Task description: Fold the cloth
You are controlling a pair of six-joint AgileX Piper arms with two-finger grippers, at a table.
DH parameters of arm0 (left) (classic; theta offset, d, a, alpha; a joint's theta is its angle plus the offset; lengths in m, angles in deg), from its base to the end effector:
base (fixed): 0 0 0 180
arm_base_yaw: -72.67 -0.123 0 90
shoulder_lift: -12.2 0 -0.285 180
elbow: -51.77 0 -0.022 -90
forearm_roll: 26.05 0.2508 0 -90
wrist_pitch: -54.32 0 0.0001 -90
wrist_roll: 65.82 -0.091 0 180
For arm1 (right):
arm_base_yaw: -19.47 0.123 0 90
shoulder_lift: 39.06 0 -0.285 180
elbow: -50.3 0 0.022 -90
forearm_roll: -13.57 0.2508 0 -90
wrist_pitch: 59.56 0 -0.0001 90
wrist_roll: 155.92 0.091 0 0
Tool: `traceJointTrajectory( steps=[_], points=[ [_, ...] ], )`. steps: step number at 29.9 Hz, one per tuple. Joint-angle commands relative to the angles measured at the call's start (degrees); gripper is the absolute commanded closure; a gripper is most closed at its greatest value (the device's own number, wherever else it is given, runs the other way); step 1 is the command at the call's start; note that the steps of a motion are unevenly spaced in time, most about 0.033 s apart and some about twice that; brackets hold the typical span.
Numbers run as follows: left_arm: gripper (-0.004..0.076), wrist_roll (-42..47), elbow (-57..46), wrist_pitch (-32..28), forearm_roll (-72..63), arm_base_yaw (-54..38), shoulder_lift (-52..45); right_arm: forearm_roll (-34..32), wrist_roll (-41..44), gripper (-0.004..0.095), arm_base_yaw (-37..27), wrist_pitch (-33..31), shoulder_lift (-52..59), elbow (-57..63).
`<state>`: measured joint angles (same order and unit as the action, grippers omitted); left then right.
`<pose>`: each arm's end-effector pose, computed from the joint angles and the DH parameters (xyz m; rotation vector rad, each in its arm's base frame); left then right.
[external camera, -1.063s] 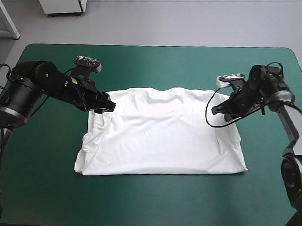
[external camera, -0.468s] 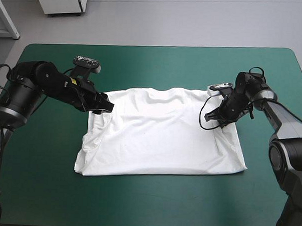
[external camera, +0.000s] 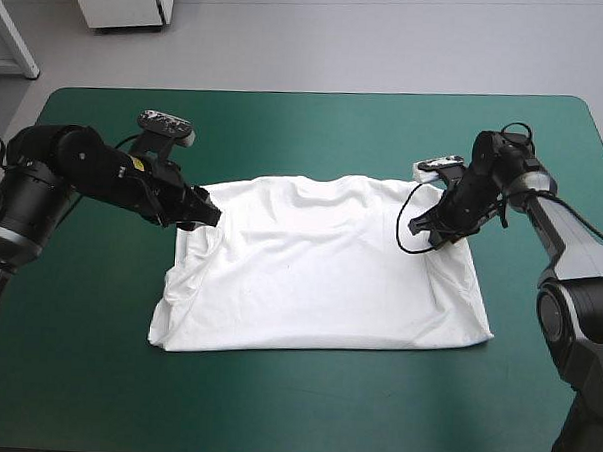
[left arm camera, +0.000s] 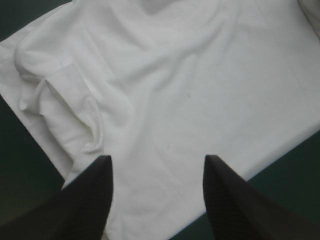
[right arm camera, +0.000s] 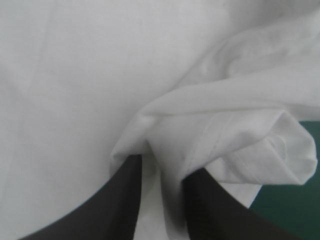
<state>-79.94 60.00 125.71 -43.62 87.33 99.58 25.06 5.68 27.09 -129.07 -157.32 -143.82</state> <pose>0.2576 -0.0943 0.4012 0.6193 2.5269 -0.4180 0.3882 0.0691 0.2453 -0.5877 2.9434 0.2717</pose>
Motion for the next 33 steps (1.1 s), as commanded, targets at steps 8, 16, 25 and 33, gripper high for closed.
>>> traceJointTrajectory(
  steps=[8, 16, 25, 33],
  points=[
    [0.0321, 3.0, -2.8, 1.4, 8.1, 0.3, -8.5, -5.9, 4.2, 0.0379, -0.2, -2.0, 16.7, 2.3],
    [0.0315, 2.7, -20.1, -4.3, 11.2, 0.3, -14.1, -8.5, 6.3, 0.0379, -0.2, -2.0, 33.6, 16.9],
    [0.0222, 4.1, -33.1, -10.4, 16.2, 0.3, -10.8, -11.5, 9.8, 0.0379, -0.2, -1.8, 46.5, 25.5],
    [0.0222, 4.7, -37.3, -15.6, 17.6, 0.2, -5.2, -11.5, 10.2, 0.0379, -0.2, -1.6, 46.9, 25.9]
  ],
)
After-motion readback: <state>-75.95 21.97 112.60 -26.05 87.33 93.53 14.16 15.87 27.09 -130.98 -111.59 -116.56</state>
